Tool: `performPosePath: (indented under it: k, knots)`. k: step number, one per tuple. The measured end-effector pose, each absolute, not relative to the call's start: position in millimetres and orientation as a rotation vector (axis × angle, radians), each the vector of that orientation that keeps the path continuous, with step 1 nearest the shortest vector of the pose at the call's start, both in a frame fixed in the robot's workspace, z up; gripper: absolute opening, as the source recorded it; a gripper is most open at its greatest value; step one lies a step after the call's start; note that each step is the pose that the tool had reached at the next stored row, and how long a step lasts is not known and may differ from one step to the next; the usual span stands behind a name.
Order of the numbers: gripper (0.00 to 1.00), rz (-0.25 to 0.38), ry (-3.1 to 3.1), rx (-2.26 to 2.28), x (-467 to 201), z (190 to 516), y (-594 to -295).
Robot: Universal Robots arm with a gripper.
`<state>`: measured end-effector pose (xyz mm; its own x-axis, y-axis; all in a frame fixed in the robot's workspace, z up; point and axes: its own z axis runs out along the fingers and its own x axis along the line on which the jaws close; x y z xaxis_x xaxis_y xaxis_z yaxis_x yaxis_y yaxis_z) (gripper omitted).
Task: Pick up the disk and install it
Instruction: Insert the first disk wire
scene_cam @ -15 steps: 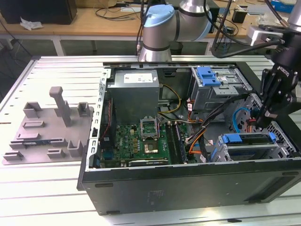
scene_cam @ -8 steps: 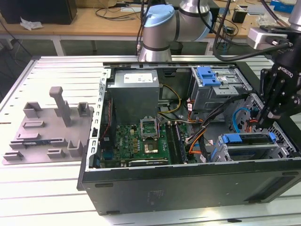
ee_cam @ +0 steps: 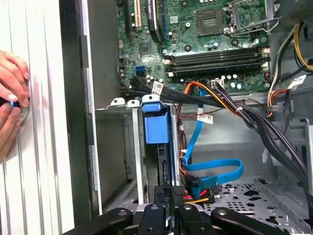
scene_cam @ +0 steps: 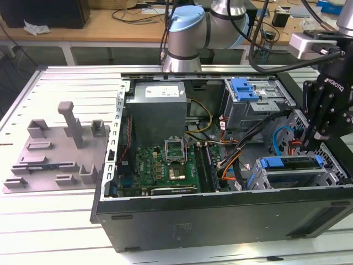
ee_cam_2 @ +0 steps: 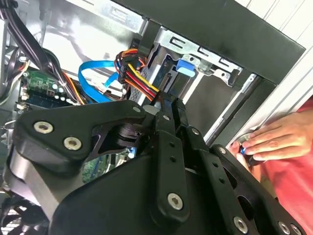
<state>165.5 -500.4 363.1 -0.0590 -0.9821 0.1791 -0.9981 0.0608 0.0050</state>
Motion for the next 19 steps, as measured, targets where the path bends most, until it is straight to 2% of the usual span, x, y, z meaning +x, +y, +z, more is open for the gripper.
performPosePath:
  k: [19]
  knots:
    - [0.17, 0.193, -2.076, 2.179, 160.8, 363.1, -505.9]
